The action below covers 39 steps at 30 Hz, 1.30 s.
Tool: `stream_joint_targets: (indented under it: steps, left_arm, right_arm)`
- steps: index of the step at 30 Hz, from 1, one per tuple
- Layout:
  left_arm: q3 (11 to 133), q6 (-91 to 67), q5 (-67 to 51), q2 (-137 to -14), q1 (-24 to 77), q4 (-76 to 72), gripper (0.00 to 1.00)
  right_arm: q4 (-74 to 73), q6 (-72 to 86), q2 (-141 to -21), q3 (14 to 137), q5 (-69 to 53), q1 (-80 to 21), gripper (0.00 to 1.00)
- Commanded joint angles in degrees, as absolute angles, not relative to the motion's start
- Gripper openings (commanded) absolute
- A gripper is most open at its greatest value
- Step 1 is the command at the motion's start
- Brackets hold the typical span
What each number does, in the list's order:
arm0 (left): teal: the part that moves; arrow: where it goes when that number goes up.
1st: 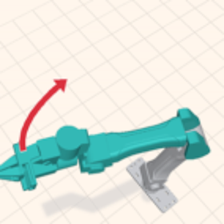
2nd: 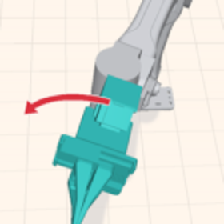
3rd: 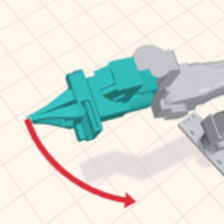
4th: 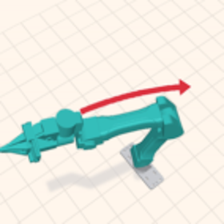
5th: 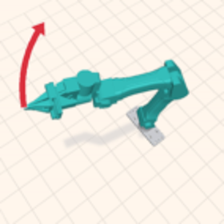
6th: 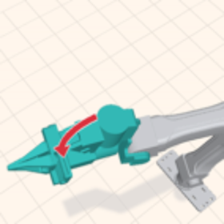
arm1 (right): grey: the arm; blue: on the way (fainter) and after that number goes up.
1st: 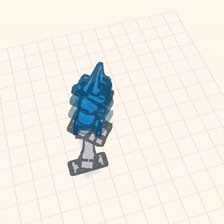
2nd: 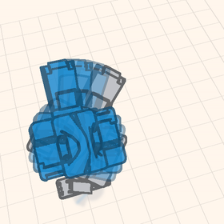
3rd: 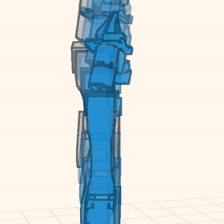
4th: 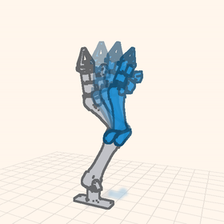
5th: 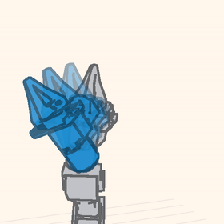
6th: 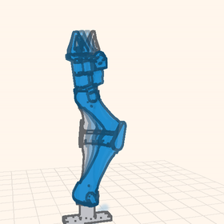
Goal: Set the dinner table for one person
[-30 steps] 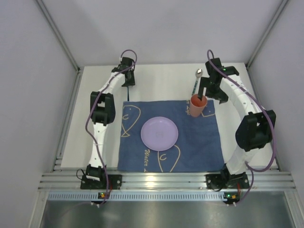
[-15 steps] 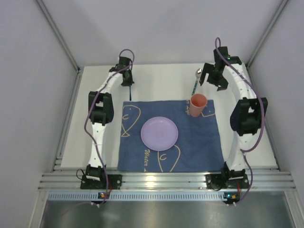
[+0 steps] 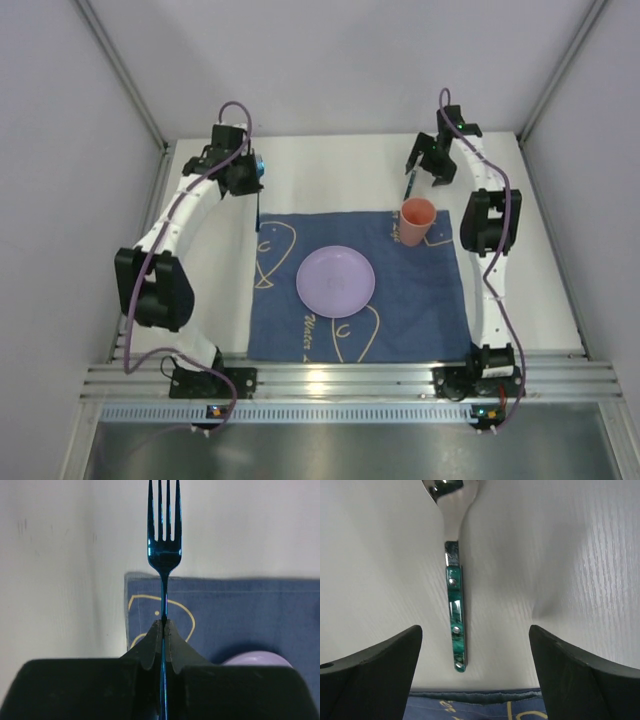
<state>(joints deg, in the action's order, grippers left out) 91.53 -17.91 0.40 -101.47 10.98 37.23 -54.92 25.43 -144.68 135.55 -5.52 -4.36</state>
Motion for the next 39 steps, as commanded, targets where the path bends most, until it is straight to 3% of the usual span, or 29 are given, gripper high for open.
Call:
stream_joint_targets:
  steps: [1, 9, 12, 13, 16, 20, 21, 28, 38, 39]
  left_arm:
    - [83.4, -18.9, -3.1, -93.8, 11.2, 40.2, 0.0]
    - [73.2, -21.2, -4.2, -85.9, 11.5, 44.0, 0.0]
    - [72.1, -23.0, -4.7, -85.1, 11.5, 45.2, 0.0]
    - [71.6, -23.7, -5.5, -84.8, 11.5, 45.4, 0.0]
    - [70.2, -23.6, -7.2, -84.5, 11.6, 46.0, 0.0]
    - [68.3, -22.6, -7.3, -85.1, 12.2, 47.2, 0.0]
    - [67.9, -22.4, -7.0, -85.3, 13.1, 47.2, 0.0]
    - [63.6, -22.9, -1.9, -89.6, 21.9, 45.3, 0.0]
    - [60.9, -26.2, -3.0, -95.0, 25.0, 41.4, 0.0]
    - [60.5, -26.6, -3.1, -95.4, 25.0, 40.9, 0.04]
  right_arm:
    - [-51.8, 27.9, -148.1, 140.5, -5.3, -5.2, 0.88]
    - [-55.2, 23.2, -151.6, 144.3, 8.6, -11.3, 0.81]
    - [-56.6, 22.7, -153.1, 144.7, 10.4, -12.0, 0.62]
    - [-57.1, 23.4, -153.6, 144.8, 10.4, -11.8, 0.47]
    - [-57.7, 25.1, -154.6, 145.2, 9.5, -10.1, 0.25]
    - [-59.5, 25.5, -155.9, 145.5, 9.7, -8.1, 0.09]
    - [-59.8, 25.3, -156.1, 145.6, 9.4, -7.8, 0.0]
    - [-59.6, 24.2, -154.2, 145.1, 8.8, -7.6, 0.0]
    - [-58.4, 23.6, -142.2, 141.9, 10.6, -3.6, 0.0]
    - [-58.4, 23.6, -141.2, 141.4, 11.1, -3.3, 0.0]
